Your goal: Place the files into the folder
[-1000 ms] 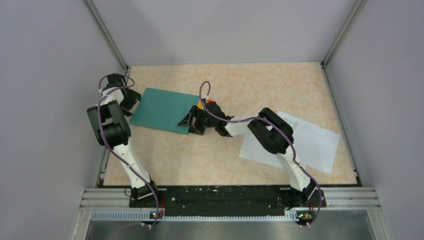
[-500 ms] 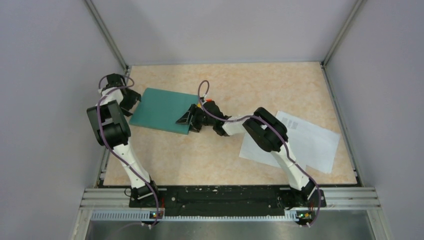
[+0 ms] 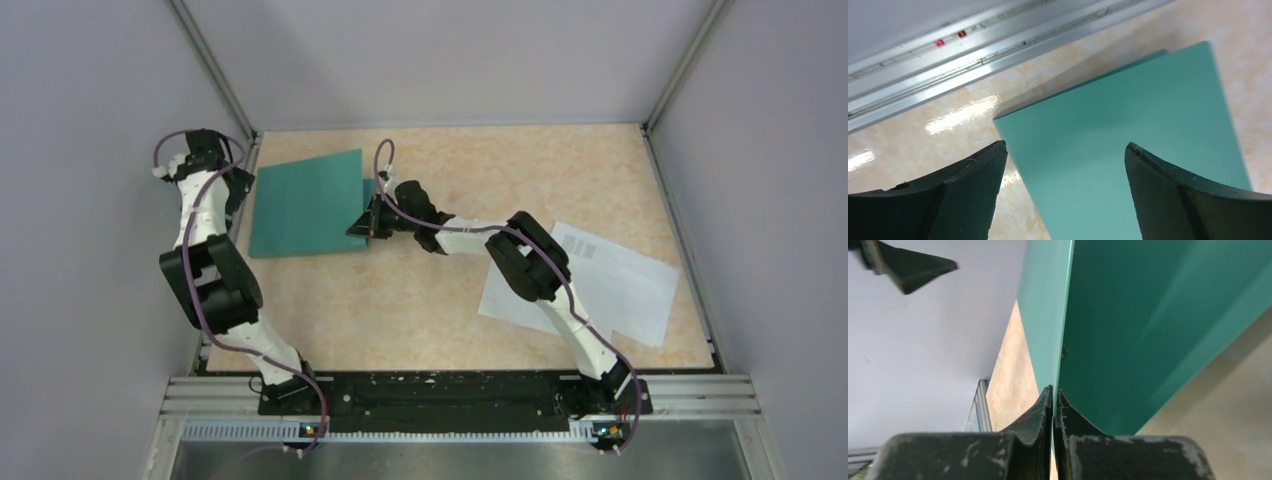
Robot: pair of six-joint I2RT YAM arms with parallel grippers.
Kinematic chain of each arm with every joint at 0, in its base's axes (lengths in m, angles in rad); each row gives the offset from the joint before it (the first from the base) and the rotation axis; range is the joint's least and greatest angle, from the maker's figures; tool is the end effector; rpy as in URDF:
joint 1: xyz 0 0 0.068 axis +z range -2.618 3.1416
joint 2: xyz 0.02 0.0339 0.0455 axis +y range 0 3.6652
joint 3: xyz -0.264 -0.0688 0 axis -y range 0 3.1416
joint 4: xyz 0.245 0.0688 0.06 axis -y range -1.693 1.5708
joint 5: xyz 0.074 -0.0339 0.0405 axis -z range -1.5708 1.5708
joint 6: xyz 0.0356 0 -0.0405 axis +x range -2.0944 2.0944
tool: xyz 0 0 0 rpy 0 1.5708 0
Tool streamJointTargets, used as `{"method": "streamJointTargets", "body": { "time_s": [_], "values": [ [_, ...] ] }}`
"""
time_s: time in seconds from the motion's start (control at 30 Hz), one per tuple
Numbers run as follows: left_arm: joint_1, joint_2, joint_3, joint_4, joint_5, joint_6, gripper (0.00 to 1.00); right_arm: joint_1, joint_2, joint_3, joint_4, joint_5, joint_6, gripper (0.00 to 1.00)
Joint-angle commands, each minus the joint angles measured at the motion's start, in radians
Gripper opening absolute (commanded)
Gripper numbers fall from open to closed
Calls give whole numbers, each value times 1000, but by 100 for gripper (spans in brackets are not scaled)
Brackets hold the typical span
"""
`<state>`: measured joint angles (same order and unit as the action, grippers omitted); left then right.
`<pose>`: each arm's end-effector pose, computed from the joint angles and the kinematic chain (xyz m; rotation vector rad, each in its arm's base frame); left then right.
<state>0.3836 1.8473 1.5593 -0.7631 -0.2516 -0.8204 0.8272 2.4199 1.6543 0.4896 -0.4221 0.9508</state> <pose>0.3657 0.1571 0.2613 -1.5308 2.0750 0.1697 0.3540 0.4065 0.1324 -0.2131 2.1498 1.5399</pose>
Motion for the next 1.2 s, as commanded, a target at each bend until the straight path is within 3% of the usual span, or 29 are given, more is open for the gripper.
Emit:
{"method": "streamJointTargets", "body": {
  "time_s": [0.0, 0.33, 0.57, 0.77, 0.93, 1.17],
  "values": [
    [-22, -227, -5, -34, -123, -28, 93, 5, -67, 135, -116, -28, -252, 0],
    [-61, -494, 16, 28, -53, -5, 93, 32, -243, 295, -303, 108, -651, 0],
    [-117, -563, 49, 40, 30, 14, 94, 9, -403, 393, -393, 303, -835, 0],
    [-176, -599, 59, 71, 82, 29, 94, -17, -696, 178, -339, 452, -978, 0],
    [-216, -586, 84, 73, 167, 13, 94, 1, -890, 52, -455, 593, -1099, 0],
    [-325, -568, 121, 84, 309, -15, 94, 145, -1206, -296, -528, 908, -1216, 0]
  ]
}}
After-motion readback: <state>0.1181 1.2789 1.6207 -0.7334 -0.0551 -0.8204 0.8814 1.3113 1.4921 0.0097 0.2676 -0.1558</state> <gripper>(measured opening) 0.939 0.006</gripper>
